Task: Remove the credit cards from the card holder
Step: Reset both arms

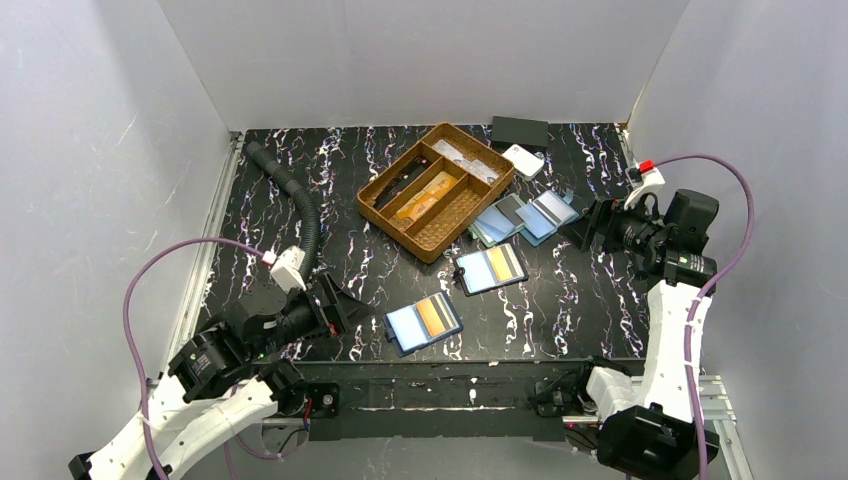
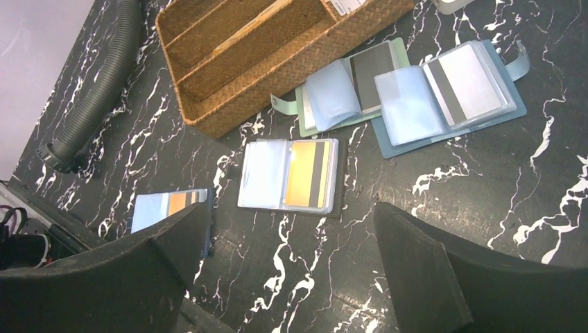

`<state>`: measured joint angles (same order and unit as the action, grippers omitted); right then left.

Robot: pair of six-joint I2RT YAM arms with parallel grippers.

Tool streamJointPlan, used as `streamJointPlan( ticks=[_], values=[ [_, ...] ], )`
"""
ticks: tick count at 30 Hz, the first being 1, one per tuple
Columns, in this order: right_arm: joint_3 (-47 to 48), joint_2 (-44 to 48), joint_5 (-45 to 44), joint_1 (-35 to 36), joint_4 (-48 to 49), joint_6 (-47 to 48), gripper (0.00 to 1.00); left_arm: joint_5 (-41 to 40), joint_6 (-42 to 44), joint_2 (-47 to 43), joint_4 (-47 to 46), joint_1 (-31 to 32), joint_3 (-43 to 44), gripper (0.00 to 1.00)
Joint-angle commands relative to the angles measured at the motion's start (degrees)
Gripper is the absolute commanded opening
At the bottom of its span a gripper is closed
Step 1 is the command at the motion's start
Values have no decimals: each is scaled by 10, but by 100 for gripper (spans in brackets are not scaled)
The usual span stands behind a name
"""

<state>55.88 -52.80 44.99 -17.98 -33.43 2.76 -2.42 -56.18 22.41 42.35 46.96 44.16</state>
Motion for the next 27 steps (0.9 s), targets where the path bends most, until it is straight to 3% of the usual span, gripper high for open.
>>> streamJointPlan(
  ticks=[1,27],
  values=[
    [-8,19,19,-2,25,-10,98,24,22,6,-12,-2,-11,98],
    [-23,25,70,-2,16,17,98,108,55,-3,-71,-2,-42,98]
  ],
)
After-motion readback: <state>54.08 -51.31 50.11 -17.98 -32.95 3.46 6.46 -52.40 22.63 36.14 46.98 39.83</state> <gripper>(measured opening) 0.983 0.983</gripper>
